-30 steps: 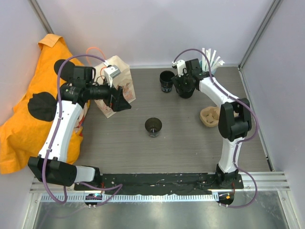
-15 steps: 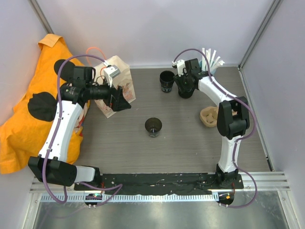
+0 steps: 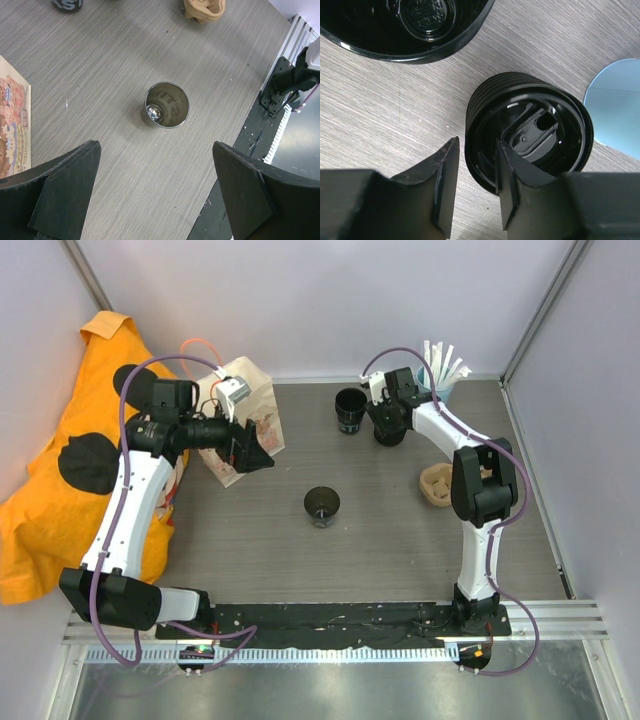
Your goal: Pack the takeout coffee
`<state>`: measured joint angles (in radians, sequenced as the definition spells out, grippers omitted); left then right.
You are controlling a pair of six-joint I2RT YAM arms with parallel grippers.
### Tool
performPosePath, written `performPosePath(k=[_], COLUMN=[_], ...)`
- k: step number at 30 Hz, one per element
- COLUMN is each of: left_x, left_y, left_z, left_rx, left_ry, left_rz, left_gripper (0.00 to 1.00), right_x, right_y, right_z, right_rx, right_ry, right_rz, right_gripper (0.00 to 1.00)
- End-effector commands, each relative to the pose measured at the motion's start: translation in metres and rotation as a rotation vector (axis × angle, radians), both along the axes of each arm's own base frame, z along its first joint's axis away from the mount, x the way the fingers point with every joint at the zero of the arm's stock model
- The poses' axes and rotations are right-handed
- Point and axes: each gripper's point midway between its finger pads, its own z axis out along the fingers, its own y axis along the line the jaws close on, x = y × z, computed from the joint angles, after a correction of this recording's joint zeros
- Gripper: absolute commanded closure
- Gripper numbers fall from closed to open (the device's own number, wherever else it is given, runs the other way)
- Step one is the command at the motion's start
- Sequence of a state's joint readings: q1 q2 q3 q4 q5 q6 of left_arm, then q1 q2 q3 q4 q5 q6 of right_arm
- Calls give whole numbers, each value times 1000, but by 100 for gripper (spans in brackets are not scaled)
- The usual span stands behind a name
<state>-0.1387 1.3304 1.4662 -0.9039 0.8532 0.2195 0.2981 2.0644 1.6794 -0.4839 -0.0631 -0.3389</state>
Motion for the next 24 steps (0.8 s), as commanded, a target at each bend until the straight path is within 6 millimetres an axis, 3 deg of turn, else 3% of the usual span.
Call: performPosePath(k=[1,10,24], left_x=[4,4,5], left_y=[-1,0,0], left_z=[7,7,7], left_rx=[-19,-20,-21], left_ry=[-38,-39,-40], left_rz=[-3,-1,1], left_gripper=[0,0,0], right_x=[11,7,9], right_y=[5,7,8], right_z=[24,30,50], right_rx=[25,40,61], right_ry=[-76,-83,-121], right_rz=[3,12,8], right_gripper=[62,71,76])
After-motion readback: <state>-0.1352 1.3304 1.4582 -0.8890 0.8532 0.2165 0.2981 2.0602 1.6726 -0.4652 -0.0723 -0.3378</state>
